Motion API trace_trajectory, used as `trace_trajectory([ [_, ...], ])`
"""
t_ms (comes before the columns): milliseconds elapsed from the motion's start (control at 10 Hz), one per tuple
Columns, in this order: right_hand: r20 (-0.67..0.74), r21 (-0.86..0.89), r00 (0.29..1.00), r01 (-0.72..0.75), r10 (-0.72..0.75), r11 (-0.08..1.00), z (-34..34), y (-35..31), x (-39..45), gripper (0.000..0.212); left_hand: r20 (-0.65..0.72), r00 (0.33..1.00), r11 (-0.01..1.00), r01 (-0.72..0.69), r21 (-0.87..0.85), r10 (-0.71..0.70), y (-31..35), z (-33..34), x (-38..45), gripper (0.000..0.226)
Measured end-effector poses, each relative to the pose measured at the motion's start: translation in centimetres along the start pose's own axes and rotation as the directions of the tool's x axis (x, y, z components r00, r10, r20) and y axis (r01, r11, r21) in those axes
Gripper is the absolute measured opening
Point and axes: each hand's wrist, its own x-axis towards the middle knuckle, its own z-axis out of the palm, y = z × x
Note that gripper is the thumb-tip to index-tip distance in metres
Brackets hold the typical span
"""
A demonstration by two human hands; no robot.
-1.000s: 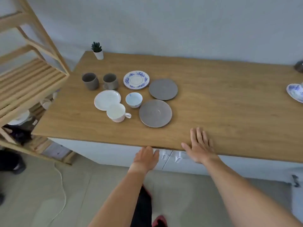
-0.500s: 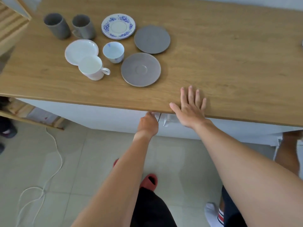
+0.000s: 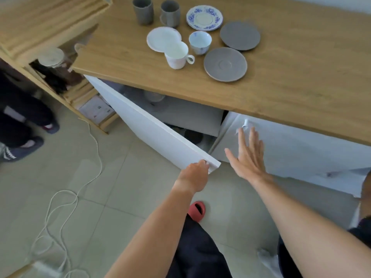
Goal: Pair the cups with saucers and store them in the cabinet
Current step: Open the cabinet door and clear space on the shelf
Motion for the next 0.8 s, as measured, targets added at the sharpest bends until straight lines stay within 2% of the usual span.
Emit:
trace_trajectory([
  [100,0.206,-0.067,0.975,-0.073,0.085,0.995,4.4,-2.2,-5.5,0.08,0.035,0.999,1.0,0.02,-0.009,-0.02,-4.4,0.2,-4.9,0.032],
  [200,0.294,-0.041,0.948,-0.112,0.119,0.993,7.2,-5.6,-10.8,0.08,0.005,1.0,0.998,-0.015,0.063,0.015,-8.2,1.8,-9.1,0.03],
  [300,0.339,-0.017,0.939,-0.055,0.057,0.998,9.4,-10.2,-15.2,0.078,-0.051,0.998,0.987,0.041,0.152,-0.033,-13.5,4.0,-13.6,0.019],
  [400,0.384,-0.014,0.923,0.014,-0.007,1.0,11.5,-15.0,-19.1,0.077,-0.092,0.99,0.989,0.117,0.088,-0.109,-18.1,4.6,-17.1,0.023],
  [500,0.409,0.01,0.909,0.087,-0.084,0.996,13.1,-20.1,-21.8,0.074,-0.136,0.968,0.973,0.198,-0.117,-0.213,-22.7,5.3,-21.1,0.05],
  [600,0.405,0.072,0.892,0.19,-0.203,0.979,14.5,-25.1,-24.3,0.07,-0.211,0.931,0.903,0.203,-0.379,-0.298,-26.2,5.9,-25.0,0.078],
  [700,0.417,0.094,0.858,0.288,-0.301,0.953,15.9,-28.7,-26.6,0.07,-0.38,0.817,0.769,0.116,-0.629,-0.433,-28.6,6.3,-27.7,0.068],
  [800,0.431,0.09,0.836,0.336,-0.341,0.938,16.5,-30.9,-27.6,0.071,-0.4,0.697,0.642,0.112,-0.758,-0.595,-31.6,4.9,-29.0,0.048],
])
